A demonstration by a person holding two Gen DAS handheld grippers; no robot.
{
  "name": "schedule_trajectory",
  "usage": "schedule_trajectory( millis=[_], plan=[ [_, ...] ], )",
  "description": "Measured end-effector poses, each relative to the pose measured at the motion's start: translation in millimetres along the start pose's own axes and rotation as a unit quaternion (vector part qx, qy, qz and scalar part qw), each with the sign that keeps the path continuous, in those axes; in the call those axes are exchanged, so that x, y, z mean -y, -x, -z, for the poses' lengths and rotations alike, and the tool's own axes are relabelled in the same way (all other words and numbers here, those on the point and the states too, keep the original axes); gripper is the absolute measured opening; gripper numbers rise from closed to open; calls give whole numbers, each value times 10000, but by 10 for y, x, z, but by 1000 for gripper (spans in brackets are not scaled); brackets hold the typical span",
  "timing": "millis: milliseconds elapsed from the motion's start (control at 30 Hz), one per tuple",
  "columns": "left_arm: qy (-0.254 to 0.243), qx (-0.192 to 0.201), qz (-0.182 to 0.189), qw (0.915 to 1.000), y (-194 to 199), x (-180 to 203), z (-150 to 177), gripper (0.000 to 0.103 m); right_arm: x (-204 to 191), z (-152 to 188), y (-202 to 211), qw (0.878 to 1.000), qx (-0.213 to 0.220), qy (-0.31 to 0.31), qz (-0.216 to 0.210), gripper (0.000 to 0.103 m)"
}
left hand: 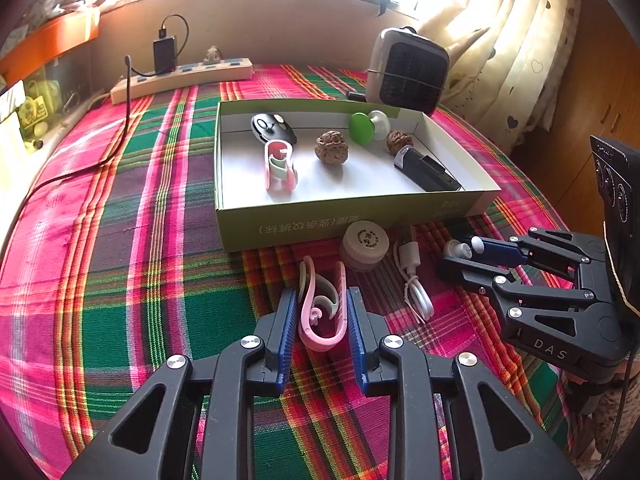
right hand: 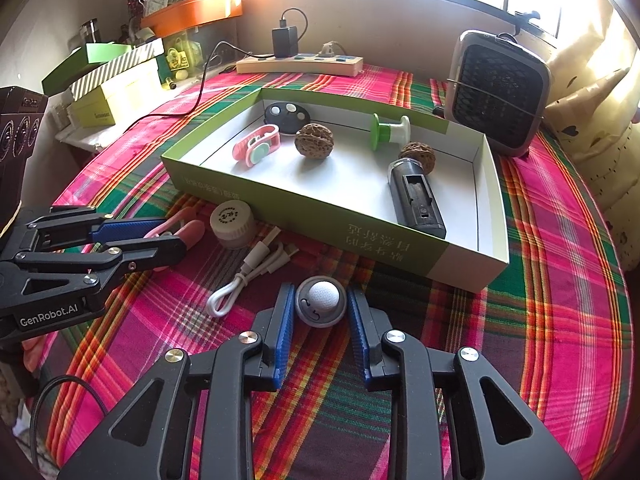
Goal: Organize objects
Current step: 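Close the right gripper on the white ball while the left lifts the pink clip, then carry the pink clip and white ball toward the box with both grippers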
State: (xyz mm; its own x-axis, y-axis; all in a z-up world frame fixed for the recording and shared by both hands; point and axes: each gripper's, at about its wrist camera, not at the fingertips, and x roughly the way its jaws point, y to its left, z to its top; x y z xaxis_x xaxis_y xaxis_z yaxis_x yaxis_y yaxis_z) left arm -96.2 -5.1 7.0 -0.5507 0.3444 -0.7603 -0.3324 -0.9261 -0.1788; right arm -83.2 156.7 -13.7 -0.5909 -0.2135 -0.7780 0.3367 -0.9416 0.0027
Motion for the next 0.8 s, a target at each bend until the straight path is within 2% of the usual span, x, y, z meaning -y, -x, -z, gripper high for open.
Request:
schedule_trajectory(
  millis=[400,800],
  plan=[
    [-13,-4,-24,10000,-1,0,-9,22,16,-10,11,10000,13,-44,-44,27],
    [-92,197,23,9998,190,31,-115,22,17,-88,145,9998,187,-45,-106,27]
  ],
)
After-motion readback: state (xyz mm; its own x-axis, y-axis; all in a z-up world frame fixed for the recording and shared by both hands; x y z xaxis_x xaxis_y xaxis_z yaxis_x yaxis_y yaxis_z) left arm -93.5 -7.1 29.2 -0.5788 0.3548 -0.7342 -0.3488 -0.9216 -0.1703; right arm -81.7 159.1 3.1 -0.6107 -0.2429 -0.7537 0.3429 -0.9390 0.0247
